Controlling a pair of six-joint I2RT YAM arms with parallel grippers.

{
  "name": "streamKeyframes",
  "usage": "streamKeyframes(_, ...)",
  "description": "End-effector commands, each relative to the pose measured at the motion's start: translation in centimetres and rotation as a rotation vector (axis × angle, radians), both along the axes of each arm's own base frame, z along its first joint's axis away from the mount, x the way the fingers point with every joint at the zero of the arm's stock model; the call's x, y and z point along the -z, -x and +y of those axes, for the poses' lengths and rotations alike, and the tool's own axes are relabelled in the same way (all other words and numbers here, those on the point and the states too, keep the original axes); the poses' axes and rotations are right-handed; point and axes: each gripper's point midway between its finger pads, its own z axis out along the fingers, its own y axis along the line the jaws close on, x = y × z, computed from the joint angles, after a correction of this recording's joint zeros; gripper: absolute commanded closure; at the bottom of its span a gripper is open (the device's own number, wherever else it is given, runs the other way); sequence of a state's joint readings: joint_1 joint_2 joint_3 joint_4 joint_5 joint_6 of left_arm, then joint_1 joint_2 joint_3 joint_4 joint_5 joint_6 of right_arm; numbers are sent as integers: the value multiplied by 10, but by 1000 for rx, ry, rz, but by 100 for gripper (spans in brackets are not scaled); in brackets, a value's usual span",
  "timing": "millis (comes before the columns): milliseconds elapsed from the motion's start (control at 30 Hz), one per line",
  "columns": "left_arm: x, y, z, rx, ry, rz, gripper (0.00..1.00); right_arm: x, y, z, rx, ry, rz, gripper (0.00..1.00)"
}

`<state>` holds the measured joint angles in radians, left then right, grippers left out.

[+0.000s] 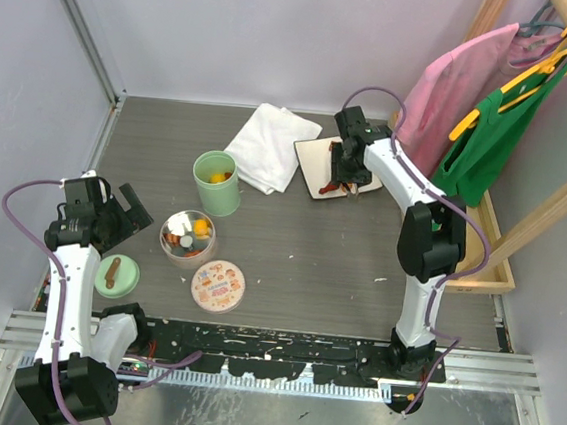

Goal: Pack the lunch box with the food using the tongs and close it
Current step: Pick up the fake food from the plate.

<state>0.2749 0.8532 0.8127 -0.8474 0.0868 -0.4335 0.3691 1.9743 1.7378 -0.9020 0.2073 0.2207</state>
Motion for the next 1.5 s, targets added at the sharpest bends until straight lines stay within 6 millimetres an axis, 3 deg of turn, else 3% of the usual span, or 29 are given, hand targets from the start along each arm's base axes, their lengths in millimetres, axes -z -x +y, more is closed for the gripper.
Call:
streamKeyframes(0,-8,-8,-1,14,-6,-51,2,-24,-13,6,16,-37,-63,46)
streamKeyframes(133,-8,-9,-1,16,-5,-51,2,-32,-17,-11,65,41,-99,46)
streamKeyframes(267,-8,-9,-1,16,-6,-51,2,-40,-16,-15,70,54,-116,45)
streamKeyframes(567,-9,-9,-1,17,-6,-54,2,-21,-9,-17,90,52,-65,46)
streamKeyframes(800,-9,-9,-1,17,-5,-55,2,-9,-10,2,62,-59,-32,46)
streamKeyframes(1067,-9,-8,-1,16,-5,-55,2,-14,-24,18,31,-127,-46,47)
streamKeyframes(1467,-8,-9,-1,18,-5,-53,2,-6,-7,9,-30,-45,22,49)
